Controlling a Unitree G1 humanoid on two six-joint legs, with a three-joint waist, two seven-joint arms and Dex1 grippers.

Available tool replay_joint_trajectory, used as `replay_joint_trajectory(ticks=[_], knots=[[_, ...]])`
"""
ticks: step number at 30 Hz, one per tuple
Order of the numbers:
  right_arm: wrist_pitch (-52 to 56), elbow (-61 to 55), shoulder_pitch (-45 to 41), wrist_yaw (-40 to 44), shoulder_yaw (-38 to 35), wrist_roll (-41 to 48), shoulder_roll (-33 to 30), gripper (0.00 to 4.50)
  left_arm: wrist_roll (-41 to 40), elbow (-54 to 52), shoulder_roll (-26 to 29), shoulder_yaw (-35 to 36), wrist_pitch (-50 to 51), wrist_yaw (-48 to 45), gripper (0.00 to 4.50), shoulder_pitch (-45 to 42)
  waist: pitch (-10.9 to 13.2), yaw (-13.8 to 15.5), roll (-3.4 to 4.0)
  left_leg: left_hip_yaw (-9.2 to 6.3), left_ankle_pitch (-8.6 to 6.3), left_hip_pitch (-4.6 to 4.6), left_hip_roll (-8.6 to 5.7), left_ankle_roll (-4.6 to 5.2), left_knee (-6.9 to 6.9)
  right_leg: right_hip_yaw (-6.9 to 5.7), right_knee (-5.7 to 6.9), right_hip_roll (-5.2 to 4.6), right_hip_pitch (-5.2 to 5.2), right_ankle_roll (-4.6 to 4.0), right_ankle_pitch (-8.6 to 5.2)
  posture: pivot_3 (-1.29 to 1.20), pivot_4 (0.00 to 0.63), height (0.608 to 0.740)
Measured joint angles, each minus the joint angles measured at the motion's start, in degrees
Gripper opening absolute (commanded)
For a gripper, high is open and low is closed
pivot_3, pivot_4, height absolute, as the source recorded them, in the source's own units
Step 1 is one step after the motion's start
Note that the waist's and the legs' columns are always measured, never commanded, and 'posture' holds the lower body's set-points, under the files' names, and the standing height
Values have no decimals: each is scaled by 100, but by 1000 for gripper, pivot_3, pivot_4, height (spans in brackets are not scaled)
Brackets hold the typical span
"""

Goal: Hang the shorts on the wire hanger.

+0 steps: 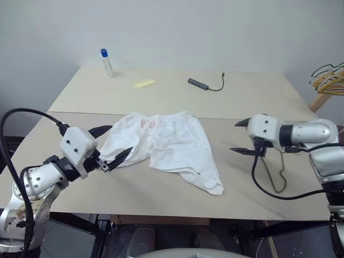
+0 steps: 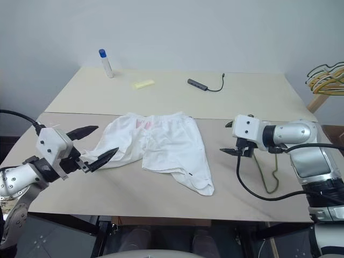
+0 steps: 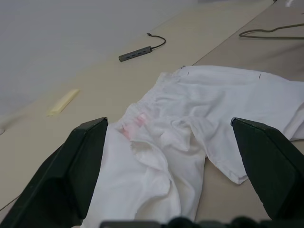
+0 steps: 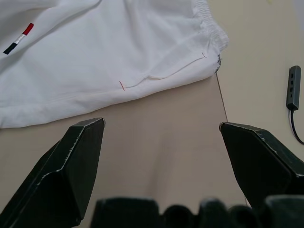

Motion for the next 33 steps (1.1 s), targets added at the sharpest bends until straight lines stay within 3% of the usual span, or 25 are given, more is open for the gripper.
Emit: replay_joint_trajectory(ticks=[11, 20, 27, 33], knots=[[128, -49, 48, -243, -52, -7, -3, 4472, 239, 225, 4, -385, 73, 120, 4500, -302, 0, -13, 0, 2, 0, 0, 1, 0, 0, 1, 0, 1, -1, -2, 1, 173, 0, 740], [476, -338, 321, -498, -313, -10, -138, 4472, 254, 524, -41, -853, -16, -319, 4500, -838, 1, -83, 4, 5, 0, -1, 1, 0, 0, 1, -1, 1, -1, 1, -1, 97, 0, 740], [992, -944, 913, -701, -885, 57, -354, 4472, 154, 993, -108, -1870, -38, -1167, 4500, -1524, 0, -285, 5, 10, -1, -1, 1, 1, 1, 4, -2, 1, 0, 17, -11, 58, 0, 740], [1164, -1129, 1065, -851, -912, 59, -328, 4472, 626, 1960, -234, -3188, -501, -2339, 4500, -2778, -7, -443, 19, 15, -3, 1, 1, 6, -1, 11, -2, 5, 0, 20, -14, 35, 0, 740]])
